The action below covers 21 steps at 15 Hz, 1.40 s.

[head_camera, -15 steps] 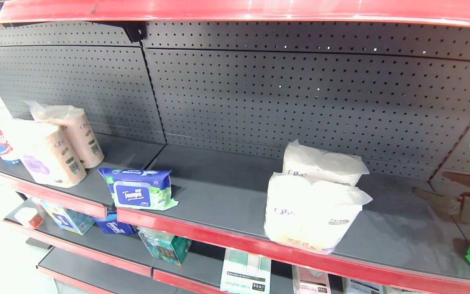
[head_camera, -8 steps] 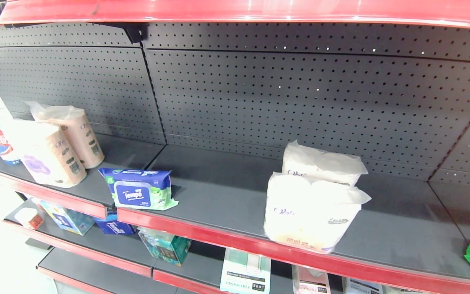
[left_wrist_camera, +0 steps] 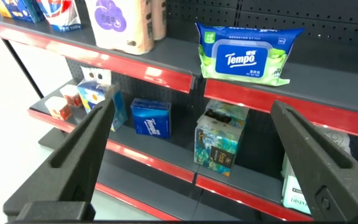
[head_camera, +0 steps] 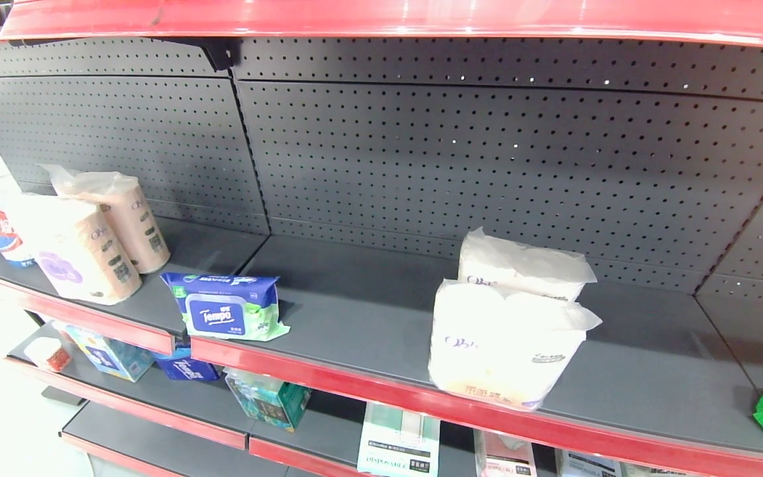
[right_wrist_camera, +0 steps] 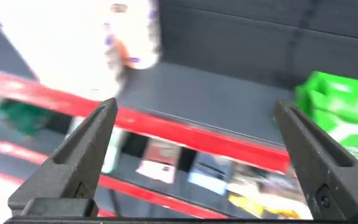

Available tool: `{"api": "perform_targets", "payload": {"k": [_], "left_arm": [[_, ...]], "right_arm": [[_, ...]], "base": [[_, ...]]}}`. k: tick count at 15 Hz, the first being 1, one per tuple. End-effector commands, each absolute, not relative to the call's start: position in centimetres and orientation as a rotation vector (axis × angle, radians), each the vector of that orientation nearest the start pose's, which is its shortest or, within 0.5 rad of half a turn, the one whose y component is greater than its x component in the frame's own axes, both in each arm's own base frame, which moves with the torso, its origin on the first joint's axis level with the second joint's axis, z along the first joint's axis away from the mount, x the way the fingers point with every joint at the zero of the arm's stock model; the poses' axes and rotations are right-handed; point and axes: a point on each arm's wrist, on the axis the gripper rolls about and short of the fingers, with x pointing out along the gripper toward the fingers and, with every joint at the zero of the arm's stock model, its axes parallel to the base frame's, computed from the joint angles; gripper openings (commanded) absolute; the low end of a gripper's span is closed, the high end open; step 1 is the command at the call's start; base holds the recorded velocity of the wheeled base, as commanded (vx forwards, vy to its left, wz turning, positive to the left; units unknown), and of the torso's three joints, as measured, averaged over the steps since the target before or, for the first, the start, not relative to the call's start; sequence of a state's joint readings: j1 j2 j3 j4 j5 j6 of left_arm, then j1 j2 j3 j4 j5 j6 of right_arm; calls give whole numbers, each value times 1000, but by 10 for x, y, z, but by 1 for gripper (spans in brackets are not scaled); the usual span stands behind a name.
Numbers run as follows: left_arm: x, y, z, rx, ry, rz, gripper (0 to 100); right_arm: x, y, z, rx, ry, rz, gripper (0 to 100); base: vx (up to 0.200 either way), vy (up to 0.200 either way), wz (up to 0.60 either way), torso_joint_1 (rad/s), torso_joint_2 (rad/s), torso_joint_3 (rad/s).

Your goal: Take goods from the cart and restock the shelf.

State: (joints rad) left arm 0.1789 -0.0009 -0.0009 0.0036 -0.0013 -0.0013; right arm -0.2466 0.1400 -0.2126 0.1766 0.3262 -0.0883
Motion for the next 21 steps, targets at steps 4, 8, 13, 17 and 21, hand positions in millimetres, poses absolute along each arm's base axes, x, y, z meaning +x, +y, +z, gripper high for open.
{"api": "perform_targets", "payload": {"k": [4,8,13,17,21], "left_arm": [[-23,-4,76,-2,1,178,100],[-23,-4,75,-2,3,178,100],[-22,-4,75,1,5,172,100],[-23,-4,75,0,3,173,100],[-23,-4,75,1,3,172,100]], "right_arm": [[-32,7,107,5,74,206,100],[-17,1,86,-63,-8,-54,100],[-17,0,77,-5,77,-53,100],[-18,1,77,11,67,-33,100],[-23,0,76,0,-2,11,100]], "base": [[0,0,0,0,0,0],[0,0,0,0,0,0],[0,0,0,0,0,0],[0,0,0,0,0,0],[0,0,0,0,0,0]]}}
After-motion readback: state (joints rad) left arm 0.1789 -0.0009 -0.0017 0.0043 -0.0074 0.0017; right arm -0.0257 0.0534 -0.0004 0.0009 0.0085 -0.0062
